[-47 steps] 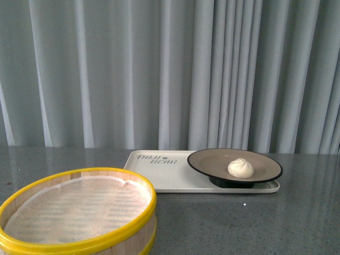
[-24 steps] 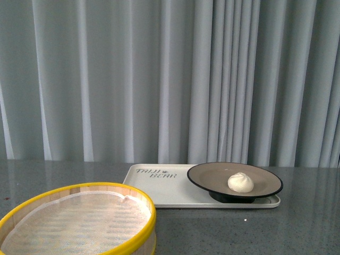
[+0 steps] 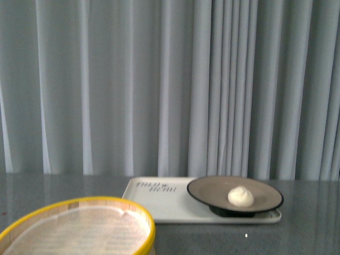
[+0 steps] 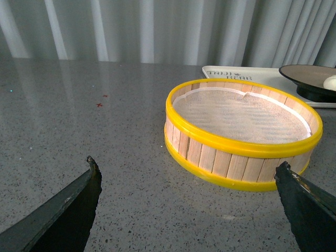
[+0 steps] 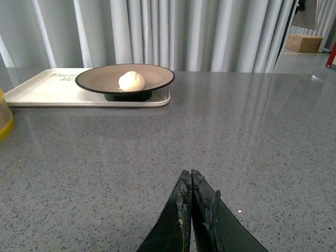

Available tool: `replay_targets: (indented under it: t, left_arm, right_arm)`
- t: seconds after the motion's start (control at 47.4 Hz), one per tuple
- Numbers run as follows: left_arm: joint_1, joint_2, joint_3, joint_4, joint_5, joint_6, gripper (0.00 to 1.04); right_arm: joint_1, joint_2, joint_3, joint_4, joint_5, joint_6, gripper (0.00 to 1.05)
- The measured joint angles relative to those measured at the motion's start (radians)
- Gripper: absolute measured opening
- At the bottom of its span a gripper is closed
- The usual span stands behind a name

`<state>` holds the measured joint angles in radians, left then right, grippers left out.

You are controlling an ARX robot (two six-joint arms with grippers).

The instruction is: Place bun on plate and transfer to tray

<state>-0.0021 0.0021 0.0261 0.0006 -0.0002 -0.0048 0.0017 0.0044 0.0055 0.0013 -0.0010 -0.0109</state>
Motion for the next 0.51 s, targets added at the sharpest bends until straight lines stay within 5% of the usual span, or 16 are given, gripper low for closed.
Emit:
replay_targets:
  t: [0.295, 0.506]
  left_arm:
    - [0.000, 0.001, 0.000, 0.000, 0.000, 0.000, 0.98]
    - [0.000, 0.001, 0.000, 0.000, 0.000, 0.000, 0.98]
  right_arm:
    - [0.000, 0.000, 0.000, 0.000, 0.000, -0.001, 0.02]
    - [0.000, 0.000, 0.000, 0.000, 0.000, 0.000, 0.32]
